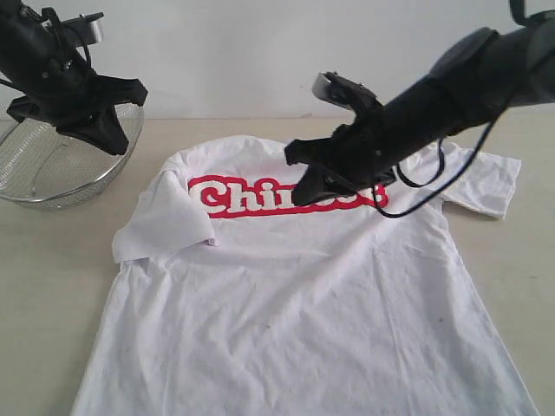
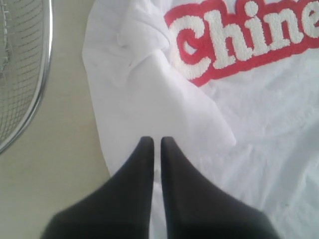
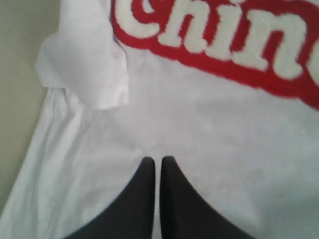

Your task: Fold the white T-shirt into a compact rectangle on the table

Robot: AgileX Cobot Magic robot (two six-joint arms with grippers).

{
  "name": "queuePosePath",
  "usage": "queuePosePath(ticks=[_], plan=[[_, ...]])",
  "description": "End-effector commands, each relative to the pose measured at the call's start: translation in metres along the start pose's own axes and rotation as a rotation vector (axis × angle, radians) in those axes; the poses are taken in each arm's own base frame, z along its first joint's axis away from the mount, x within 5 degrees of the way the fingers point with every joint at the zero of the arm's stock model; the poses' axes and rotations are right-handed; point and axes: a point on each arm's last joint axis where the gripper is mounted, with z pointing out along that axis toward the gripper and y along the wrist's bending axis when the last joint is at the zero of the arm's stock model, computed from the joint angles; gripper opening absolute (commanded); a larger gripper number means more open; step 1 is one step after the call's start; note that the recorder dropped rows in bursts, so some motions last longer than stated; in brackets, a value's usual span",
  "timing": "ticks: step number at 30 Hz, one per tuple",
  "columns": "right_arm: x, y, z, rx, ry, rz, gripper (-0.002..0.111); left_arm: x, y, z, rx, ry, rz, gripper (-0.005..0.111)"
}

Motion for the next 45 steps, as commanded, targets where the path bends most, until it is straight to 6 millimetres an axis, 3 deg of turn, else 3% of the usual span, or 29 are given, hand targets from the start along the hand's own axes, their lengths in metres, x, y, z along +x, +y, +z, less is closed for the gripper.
queuePosePath(ticks=[1, 4, 8, 14, 29, 33, 39, 45], plan=[[-0.018, 0.02, 0.042, -0.03, 0.067, -0.056, 0.0, 0.008, -0.003, -0.011, 0.007, -0.023, 0.007, 0.005], [-0.024, 0.03, 0.066, -0.003, 0.091, -0.077, 0.0, 0.014, -0.003, -0.013, 0.001, -0.029, 0.005, 0.005], [-0.03, 0.032, 0.084, 0.011, 0.069, -0.053, 0.0, 0.022, -0.003, -0.013, -0.001, -0.024, 0.0, 0.005], [-0.022, 0.042, 0.11, 0.019, 0.076, -0.073, 0.0, 0.027, -0.002, -0.012, -0.006, -0.028, 0.006, 0.005], [-0.007, 0.103, 0.141, -0.064, -0.002, -0.089, 0.0, 0.028, -0.002, -0.013, -0.005, -0.024, 0.018, 0.005], [-0.014, 0.105, 0.127, -0.074, -0.012, -0.106, 0.0, 0.027, -0.003, -0.013, 0.002, -0.025, 0.013, 0.005], [-0.04, 0.096, 0.071, 0.006, -0.113, -0.107, 0.0, 0.025, -0.017, -0.005, 0.078, -0.037, 0.064, 0.005], [-0.016, 0.082, 0.044, 0.09, -0.105, -0.117, 0.0, 0.021, -0.009, 0.027, 0.067, -0.018, 0.043, 0.005]])
